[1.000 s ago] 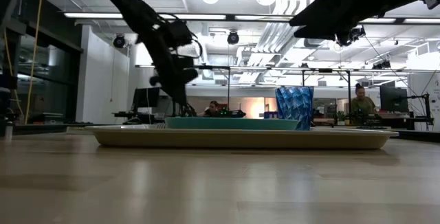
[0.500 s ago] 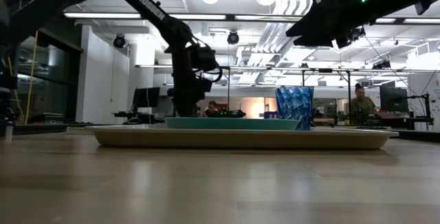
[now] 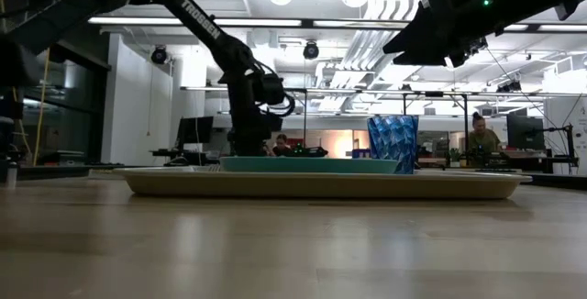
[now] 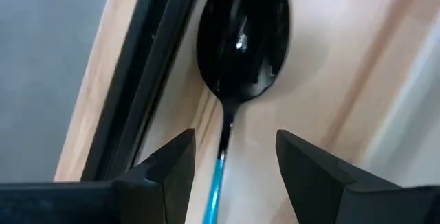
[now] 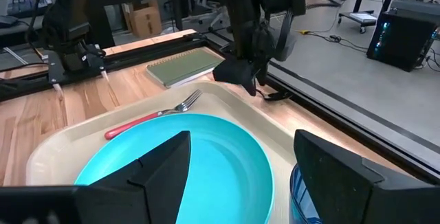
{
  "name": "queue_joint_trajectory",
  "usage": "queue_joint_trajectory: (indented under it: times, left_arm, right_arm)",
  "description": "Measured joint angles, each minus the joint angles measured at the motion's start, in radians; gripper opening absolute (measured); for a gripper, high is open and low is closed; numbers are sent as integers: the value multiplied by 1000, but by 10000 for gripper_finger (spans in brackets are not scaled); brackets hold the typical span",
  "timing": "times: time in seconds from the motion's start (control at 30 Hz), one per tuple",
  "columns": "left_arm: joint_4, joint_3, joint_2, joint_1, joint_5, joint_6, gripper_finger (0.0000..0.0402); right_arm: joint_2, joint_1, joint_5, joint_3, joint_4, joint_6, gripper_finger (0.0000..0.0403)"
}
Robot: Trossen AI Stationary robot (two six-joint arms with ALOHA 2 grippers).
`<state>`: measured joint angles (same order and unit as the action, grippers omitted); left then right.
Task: Pick and place plate/cup/fork/spoon on tray
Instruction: Put the blue spoon to the right side of the pink fork on the gray serving tray
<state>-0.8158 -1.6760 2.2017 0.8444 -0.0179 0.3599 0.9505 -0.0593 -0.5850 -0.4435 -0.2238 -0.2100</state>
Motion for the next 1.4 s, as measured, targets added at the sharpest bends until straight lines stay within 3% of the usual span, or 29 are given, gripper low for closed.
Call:
queue_joint_trajectory:
  times: [0.23,0.33,0.43,0.53,0.6,0.83,1.17,1.3,1.4]
  left_arm:
    - [0,-2,36,0,-20,4,183]
    - [-4,-2,38,-1,-34,10,164]
    - [-8,-2,39,-6,-61,18,113]
    - [-3,-1,40,-14,-114,29,33]
    - [8,-1,40,-18,-138,17,12]
    - [23,3,-32,-26,-240,-18,4]
    - [26,2,-199,-55,-217,-209,0]
    - [116,72,-311,-103,-126,-300,0]
    - [244,202,-421,-151,-116,-358,0]
  right_arm:
    - [0,0,0,0,2,1,252]
    - [0,0,0,0,2,1,252]
    - [0,0,0,0,2,1,252]
    - [0,0,0,0,2,1,252]
    - [0,0,0,0,2,5,252]
    - [0,0,-1,0,2,8,252]
    - [0,0,-1,0,2,8,252]
    - [0,0,3,0,2,9,252]
    - [0,0,21,0,2,9,252]
